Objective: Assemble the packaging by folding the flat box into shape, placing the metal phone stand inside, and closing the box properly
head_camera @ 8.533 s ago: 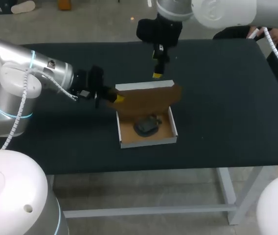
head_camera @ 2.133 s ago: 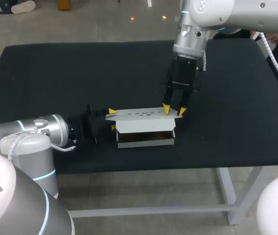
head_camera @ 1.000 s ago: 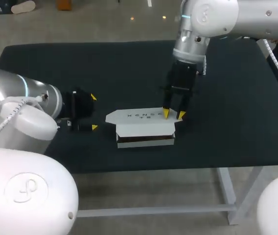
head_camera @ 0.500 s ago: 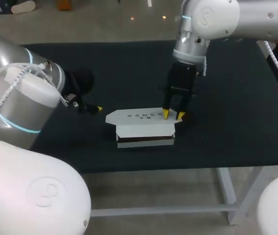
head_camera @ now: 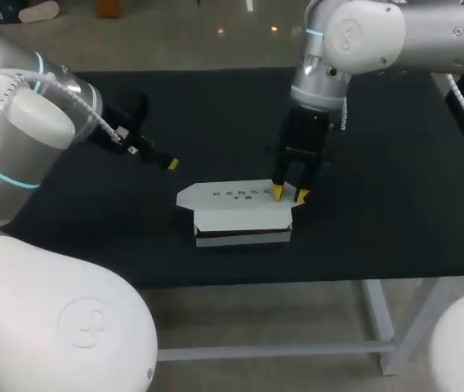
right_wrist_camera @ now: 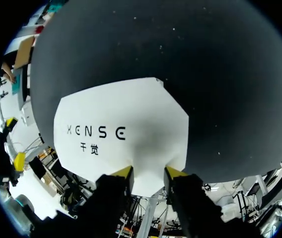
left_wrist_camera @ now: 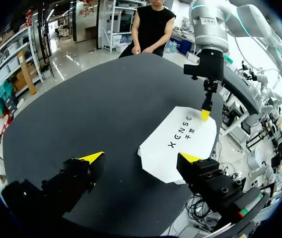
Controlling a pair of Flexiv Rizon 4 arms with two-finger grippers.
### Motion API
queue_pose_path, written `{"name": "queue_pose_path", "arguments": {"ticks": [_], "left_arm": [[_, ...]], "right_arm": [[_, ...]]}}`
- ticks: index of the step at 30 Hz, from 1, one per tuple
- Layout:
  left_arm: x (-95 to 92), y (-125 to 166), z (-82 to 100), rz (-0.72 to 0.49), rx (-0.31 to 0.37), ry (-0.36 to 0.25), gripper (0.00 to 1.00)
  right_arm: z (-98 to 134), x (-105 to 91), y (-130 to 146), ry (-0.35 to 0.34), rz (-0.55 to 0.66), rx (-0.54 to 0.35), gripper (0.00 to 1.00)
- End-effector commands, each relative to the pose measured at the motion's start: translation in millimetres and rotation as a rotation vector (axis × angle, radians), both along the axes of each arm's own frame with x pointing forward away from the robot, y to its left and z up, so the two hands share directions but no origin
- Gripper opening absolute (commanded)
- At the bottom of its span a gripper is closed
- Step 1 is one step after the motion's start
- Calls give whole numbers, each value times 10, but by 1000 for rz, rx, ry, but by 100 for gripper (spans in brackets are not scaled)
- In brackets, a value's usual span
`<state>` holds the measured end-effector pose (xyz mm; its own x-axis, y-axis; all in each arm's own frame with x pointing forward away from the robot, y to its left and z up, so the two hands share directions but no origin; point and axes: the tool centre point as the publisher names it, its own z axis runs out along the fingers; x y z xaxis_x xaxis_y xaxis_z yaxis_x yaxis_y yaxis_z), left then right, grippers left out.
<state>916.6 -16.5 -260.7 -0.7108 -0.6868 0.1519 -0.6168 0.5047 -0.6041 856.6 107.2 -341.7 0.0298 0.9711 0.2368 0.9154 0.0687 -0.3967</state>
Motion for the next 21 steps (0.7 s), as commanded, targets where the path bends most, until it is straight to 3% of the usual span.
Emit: {"name": "queue_pose_path", "arguments": {"ticks": [1, 7, 9, 10, 11, 12, 13, 19, 21], "left_arm": [[95, -27, 36, 410, -45, 334, 100], [95, -27, 36, 410, -45, 334, 100], [118, -97, 28, 518, -38, 381, 100], [126, -153, 21, 592, -40, 455, 100], [126, -153, 21, 592, -40, 455, 100], [138, -237, -14, 717, -18, 522, 100], [147, -259, -27, 763, -23, 555, 100], [85, -319, -59, 960, -59, 683, 100], [92, -347, -79, 1048, 20, 730, 100]], "right_arm": [[-8, -27, -9, -8, -4, 3, 42], [-6, -32, -5, -20, -15, 5, 43], [-10, -40, -6, -21, -18, 8, 43], [-14, -43, -5, -22, -19, 7, 43], [-14, -43, -5, -22, -19, 7, 43], [-24, -50, -1, -24, -22, 4, 43], [-27, -50, 0, -24, -22, 3, 43], [-42, -50, 4, -28, -27, -6, 42], [-42, -49, 5, -32, -30, -8, 42]]}}
